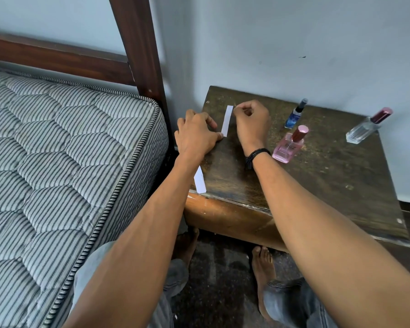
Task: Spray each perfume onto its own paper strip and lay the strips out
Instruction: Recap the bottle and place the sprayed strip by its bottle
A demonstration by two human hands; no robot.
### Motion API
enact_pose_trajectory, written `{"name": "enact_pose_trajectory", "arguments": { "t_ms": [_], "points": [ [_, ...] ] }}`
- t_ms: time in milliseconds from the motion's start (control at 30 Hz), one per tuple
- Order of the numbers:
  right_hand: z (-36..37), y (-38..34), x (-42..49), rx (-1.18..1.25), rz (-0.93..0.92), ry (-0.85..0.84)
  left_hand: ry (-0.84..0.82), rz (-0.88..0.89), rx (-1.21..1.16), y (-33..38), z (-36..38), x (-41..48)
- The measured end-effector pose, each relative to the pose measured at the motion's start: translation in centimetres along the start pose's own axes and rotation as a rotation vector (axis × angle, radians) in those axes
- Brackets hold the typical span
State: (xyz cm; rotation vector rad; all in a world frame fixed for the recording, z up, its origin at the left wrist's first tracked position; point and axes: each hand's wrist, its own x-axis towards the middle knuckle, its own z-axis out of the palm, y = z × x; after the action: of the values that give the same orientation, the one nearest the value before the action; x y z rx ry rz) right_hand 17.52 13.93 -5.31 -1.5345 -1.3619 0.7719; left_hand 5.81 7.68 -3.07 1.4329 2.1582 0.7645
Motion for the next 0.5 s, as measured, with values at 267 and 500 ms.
{"name": "enact_pose_trajectory", "arguments": {
  "t_ms": [267, 500],
  "points": [
    [-1.3, 0.2, -4.2, 0.096, 0.038, -0.063, 0.011, -0.037, -0.075, -0.1, 0.1, -0.1],
    [-4.9, -1.0, -9.3, 0.089, 0.054, -0.262, 0.02, -0.044, -0.058, -0.2, 0.3, 0.0]
  ]
}}
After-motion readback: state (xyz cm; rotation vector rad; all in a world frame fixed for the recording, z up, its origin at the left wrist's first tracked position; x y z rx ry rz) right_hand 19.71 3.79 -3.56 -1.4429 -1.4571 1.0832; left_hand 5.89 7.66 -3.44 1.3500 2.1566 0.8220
